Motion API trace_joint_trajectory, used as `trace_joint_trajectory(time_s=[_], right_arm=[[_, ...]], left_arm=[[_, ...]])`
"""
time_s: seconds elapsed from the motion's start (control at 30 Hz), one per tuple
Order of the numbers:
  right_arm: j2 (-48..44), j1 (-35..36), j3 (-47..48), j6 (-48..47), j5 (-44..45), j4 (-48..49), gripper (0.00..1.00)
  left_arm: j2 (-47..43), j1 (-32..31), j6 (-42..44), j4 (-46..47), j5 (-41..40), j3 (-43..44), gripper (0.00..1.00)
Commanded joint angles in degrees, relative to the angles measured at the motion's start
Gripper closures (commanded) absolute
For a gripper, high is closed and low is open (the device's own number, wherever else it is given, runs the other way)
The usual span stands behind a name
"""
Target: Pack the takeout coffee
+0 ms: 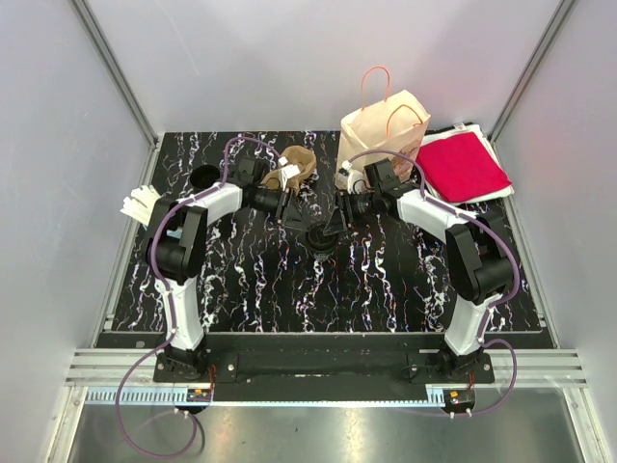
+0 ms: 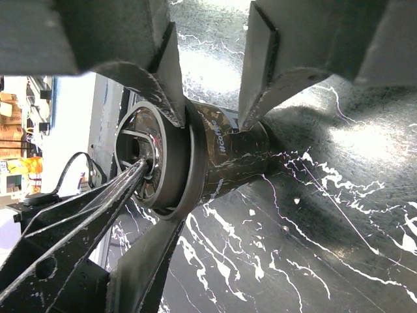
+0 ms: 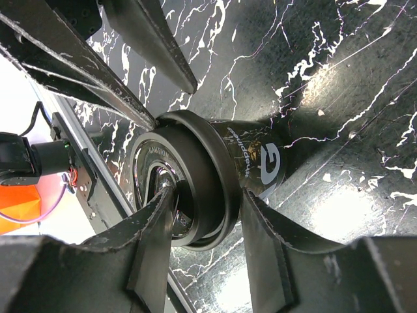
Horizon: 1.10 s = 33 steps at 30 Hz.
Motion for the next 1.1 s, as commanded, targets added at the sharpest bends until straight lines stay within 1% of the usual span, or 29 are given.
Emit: trace_joint_trajectory(time_s=[0.0,0.1,0.17,0.47,0.63,0.73,0.93,1.07], right_arm=[[1.08,1.99,-1.56,-2.75,5.18,-2.28,0.53],[0.90,1.99,-1.74,-2.75,5.18,-2.28,0.53],[1.08,2.07,-1.74,-2.92,5.18,-2.37,0.53],[1.08,2.16,-1.65,-3.01,5.09,-2.28,0.53],[1.16,2.16,-1.65,-3.01,5.18,-2.37,0.53],[1.34,2.25,-1.56,-3.10,5.35,-2.46,0.53],[1.60,2.16,-1.56,-3.19,5.35,-2.46,0.54],[1.60,2.16,-1.47,-3.27,5.53,-2.55,0.54]], left_arm=[[0.08,-1.38,1.93,0.26,-4.65,-1.40,0.57],[-1.77,-0.32,-0.88,3.16,-2.97,-0.36,0.54],[-2.13,-0.23,-1.77,3.44,-2.36,1.22,0.53],[2.00,-0.94,-2.56,3.70,-1.30,4.75,0.54],[2.27,-1.02,-3.44,5.90,0.81,5.01,0.54],[2.71,-1.37,-3.44,5.55,1.25,5.54,0.55],[4.37,-2.95,2.18,-1.83,-1.47,7.12,0.57],[5.17,-3.75,6.47,-7.70,-5.94,8.00,0.59]])
